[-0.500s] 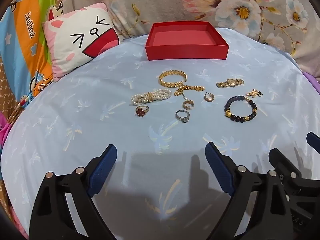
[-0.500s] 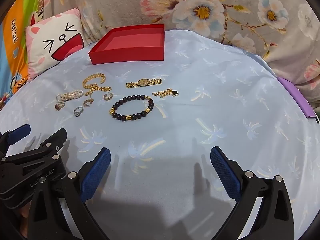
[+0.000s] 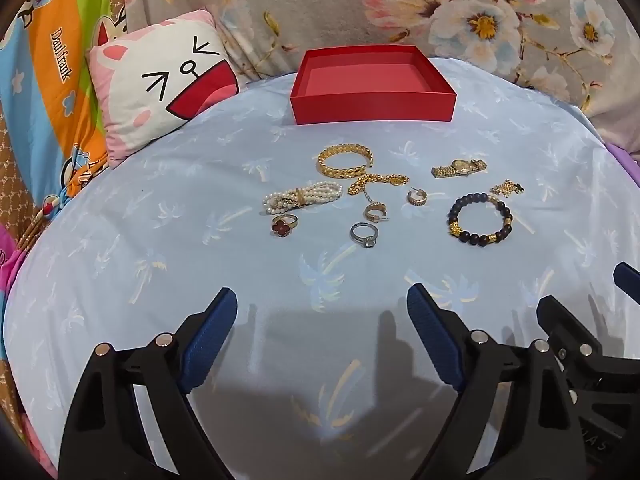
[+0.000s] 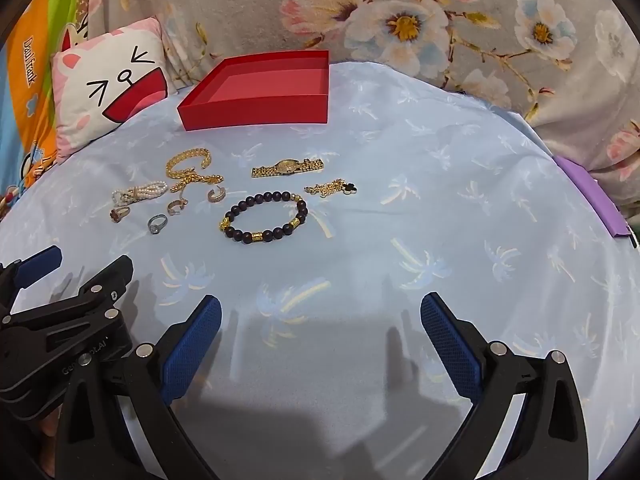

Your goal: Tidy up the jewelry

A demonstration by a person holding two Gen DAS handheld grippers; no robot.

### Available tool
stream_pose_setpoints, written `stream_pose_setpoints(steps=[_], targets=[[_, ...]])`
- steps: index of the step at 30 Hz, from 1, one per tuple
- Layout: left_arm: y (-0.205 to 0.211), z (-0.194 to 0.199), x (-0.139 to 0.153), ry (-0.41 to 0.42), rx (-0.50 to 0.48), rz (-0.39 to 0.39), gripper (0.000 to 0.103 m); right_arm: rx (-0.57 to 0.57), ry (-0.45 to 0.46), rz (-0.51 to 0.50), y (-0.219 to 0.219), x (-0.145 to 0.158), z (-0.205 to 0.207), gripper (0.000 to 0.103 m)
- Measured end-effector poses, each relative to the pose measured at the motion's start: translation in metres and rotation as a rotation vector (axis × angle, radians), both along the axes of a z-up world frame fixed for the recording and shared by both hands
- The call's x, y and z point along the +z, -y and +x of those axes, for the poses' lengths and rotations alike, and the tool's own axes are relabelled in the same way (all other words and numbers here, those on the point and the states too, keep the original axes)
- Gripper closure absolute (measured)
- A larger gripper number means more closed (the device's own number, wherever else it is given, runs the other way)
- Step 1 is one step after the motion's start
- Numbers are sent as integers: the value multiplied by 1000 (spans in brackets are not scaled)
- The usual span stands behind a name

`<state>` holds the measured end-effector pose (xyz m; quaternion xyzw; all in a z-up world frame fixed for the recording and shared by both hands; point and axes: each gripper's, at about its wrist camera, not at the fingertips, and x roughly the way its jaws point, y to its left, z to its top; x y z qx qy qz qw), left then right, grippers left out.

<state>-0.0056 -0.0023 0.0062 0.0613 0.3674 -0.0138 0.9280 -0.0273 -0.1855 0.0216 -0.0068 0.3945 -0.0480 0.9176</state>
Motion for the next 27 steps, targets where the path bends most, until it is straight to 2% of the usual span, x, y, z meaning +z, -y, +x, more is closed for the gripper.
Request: stream_pose_setpoints(steps=[7, 27], targets=[[3, 2, -1, -1, -5, 5, 22, 0, -4, 1, -2, -1, 1, 5], [4, 2, -2, 0, -5, 4, 22, -1, -6, 1, -2, -1, 1, 5]])
